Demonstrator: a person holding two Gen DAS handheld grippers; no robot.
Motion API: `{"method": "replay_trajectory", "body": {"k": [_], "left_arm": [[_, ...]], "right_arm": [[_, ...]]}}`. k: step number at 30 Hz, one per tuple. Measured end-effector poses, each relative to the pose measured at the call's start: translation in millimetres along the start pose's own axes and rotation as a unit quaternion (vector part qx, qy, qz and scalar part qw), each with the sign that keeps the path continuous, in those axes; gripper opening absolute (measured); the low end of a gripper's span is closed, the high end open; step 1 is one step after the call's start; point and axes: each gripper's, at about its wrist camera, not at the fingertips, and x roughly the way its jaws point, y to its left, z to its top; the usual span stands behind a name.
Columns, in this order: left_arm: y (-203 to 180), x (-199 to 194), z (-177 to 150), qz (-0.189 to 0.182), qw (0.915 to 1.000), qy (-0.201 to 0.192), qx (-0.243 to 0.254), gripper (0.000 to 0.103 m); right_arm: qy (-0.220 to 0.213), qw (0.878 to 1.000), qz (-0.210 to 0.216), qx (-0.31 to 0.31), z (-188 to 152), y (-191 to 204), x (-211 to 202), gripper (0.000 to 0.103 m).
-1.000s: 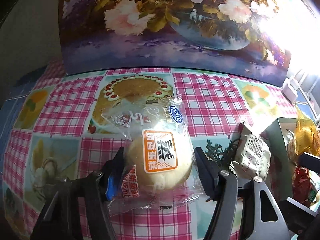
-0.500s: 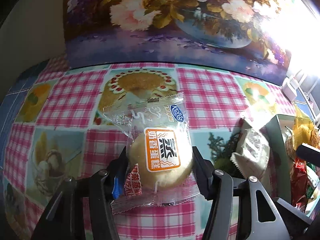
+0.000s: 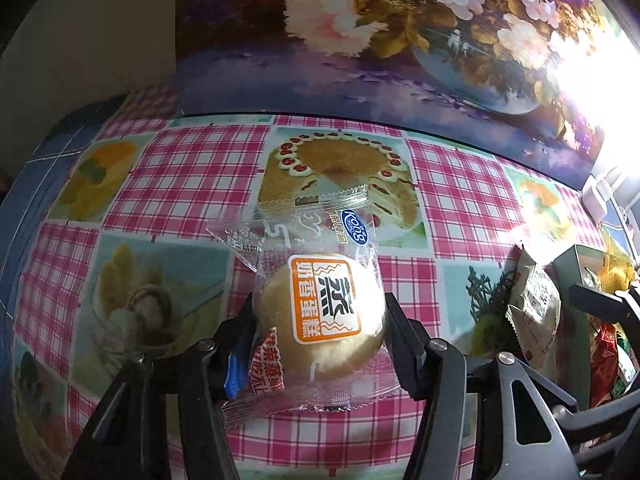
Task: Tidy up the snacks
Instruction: 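Close the left gripper on the wrapped bun, then grasp the white packet with the right gripper while the left holds the bun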
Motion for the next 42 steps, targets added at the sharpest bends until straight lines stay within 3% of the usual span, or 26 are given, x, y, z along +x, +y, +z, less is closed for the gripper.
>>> {"method": "replay_trajectory", "body": {"k": [14, 17, 20, 31, 42], "left_arm": [[2.1, 1.6, 1.9, -0.002, 1.0000, 0.000, -0.009, 0.060], [3.0, 2.2, 2.2, -0.003, 0.9999, 0.000, -0.012, 0.060], [4.3, 1.8, 2.5, -0.003, 0.9999, -0.001, -0.016, 0.060], [11.9, -0.4, 4.7, -0.009, 0.9994, -0.004, -0.033, 0.060], [17.8, -0.5, 6.5, -0.016, 0.9985, -0.005, -0.052, 0.060]], "right_arm": [[0.032, 0.999, -0.005, 0.024, -1.2, -5.7, 14.1, 0.094], [0.042, 0.998, 0.027, 0.032, -1.4, -3.9, 22.0, 0.094], [0.036, 0.999, 0.025, 0.024, 0.8, 1.4, 24.1, 0.094], [0.019, 0.997, 0.078, 0.001, 1.8, 27.1, 22.2, 0.094], [0.021, 0.996, 0.057, 0.060, 14.6, 19.5, 27.1, 0.093]]}}
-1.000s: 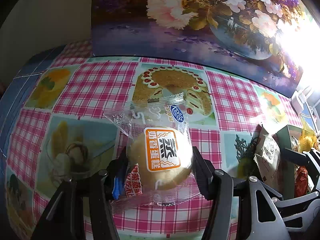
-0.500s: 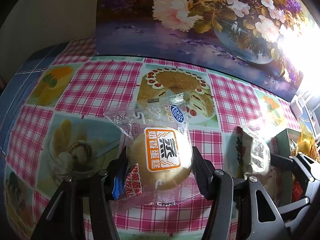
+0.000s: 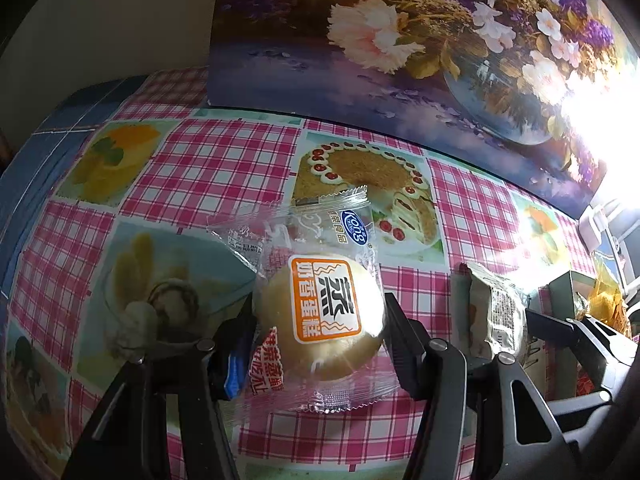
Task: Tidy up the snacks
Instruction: 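Grasp the white packet with the right gripper while the left holds the bun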
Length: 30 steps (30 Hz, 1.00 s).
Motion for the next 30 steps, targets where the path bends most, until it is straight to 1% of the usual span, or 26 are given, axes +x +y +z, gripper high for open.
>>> {"method": "replay_trajectory", "body": {"k": [2, 5, 11, 14, 17, 20, 30], "left_arm": [[1.3, -0.5, 0.2, -0.002, 1.0000, 0.000, -0.003, 0.060], [2.1, -1.1, 0.1, -0.004, 1.0000, 0.000, -0.006, 0.060], [0.8, 0.2, 0.1, -0.009, 1.0000, 0.002, -0.003, 0.060], [1.7, 0.5, 0.4, -0.010, 0.9999, 0.003, -0.006, 0.060], [2.4, 0.8, -0.1, -0.010, 0.9999, 0.004, -0.009, 0.060], [1.7, 1.4, -0.6, -0.009, 0.9999, 0.005, -0.010, 0.060], [-4.7, 3.4, -1.3, -0.006, 1.0000, 0.006, 0.004, 0.060]], "right_arm": [[-0.001, 1.000, -0.009, 0.002, 0.8, 0.3, 1.9, 0.093], [-0.003, 1.000, -0.024, -0.010, 0.1, 3.8, 5.3, 0.092], [-0.004, 0.998, -0.055, -0.027, -13.4, 1.1, 3.7, 0.091], [-0.003, 0.998, -0.058, -0.018, -17.8, -8.6, -0.8, 0.090], [-0.004, 0.998, -0.062, -0.008, -22.8, -17.6, -6.0, 0.086], [-0.003, 0.998, -0.064, -0.002, -23.3, -22.9, -9.2, 0.086], [-0.008, 0.998, -0.062, -0.018, -6.2, 0.4, 2.8, 0.086]]}}
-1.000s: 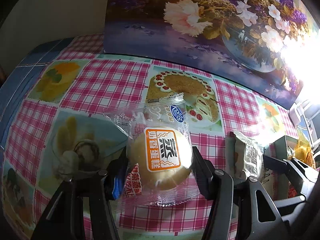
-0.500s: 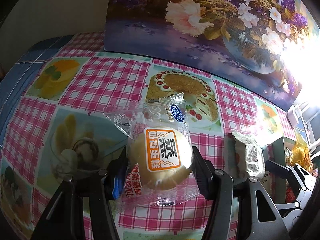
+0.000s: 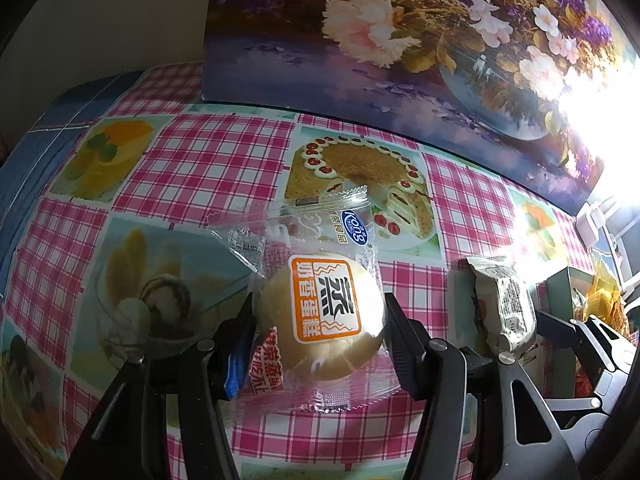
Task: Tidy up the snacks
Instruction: 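Grasp the white packet with the right gripper while the left holds the bun, then carry the bun and white packet over the tray and lower them in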
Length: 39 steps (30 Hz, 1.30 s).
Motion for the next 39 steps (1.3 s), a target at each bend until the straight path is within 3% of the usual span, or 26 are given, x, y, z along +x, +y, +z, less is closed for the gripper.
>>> {"method": "replay_trajectory", "body": {"k": [4, 9, 31, 39], "left_arm": [[-0.4, 0.8, -0.2, 0.002, 1.0000, -0.001, 0.005, 0.060], [-1.9, 1.0, -0.5, 0.002, 0.9999, -0.001, 0.011, 0.060], [-4.7, -8.7, -2.3, -0.018, 0.9994, -0.018, 0.023, 0.058], [0.6, -24.0, -4.6, -0.026, 0.9986, -0.039, 0.023, 0.058]], "right_arm": [[-0.006, 1.000, -0.003, 0.000, 1.5, 2.0, 1.8, 0.082], [-0.019, 1.000, -0.007, 0.009, 4.4, -2.4, 0.2, 0.067], [-0.034, 0.999, -0.010, 0.008, -8.0, -1.5, -15.7, 0.062], [-0.061, 0.998, -0.008, 0.006, -11.3, -0.5, -42.4, 0.062]]}}
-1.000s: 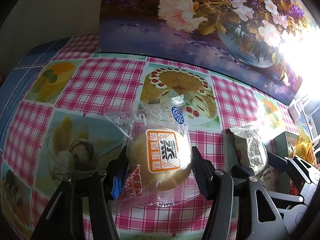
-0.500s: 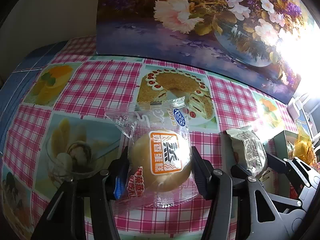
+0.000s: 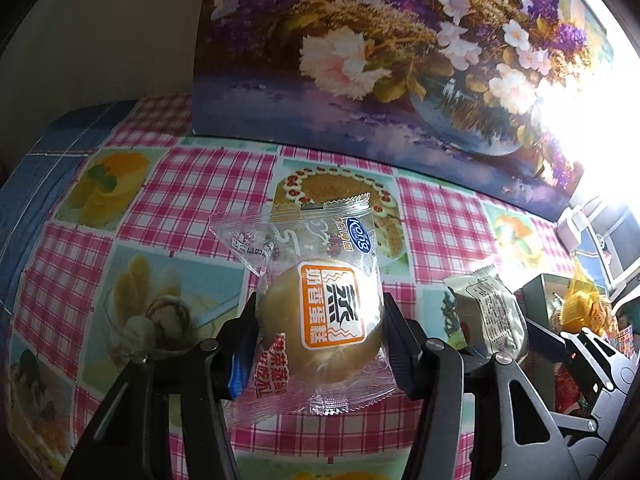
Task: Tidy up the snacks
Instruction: 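Carry the bun and white packet over the tray and lower them in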
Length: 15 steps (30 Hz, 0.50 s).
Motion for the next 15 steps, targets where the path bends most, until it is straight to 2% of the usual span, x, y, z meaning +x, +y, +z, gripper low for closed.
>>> {"method": "replay_trajectory", "body": {"k": [9, 15], "left_arm": [[-7.2, -15.0, 2.3, -0.009, 0.9997, -0.020, 0.007, 0.058], [-23.1, -22.8, 1.6, -0.013, 0.9990, -0.033, 0.028, 0.058]], "right_arm": [[-0.019, 1.000, 0.005, 0.006, -12.9, -9.8, -33.8, 0.062], [-0.025, 1.000, -0.001, 0.017, -18.2, -23.3, -44.6, 0.062]]}}
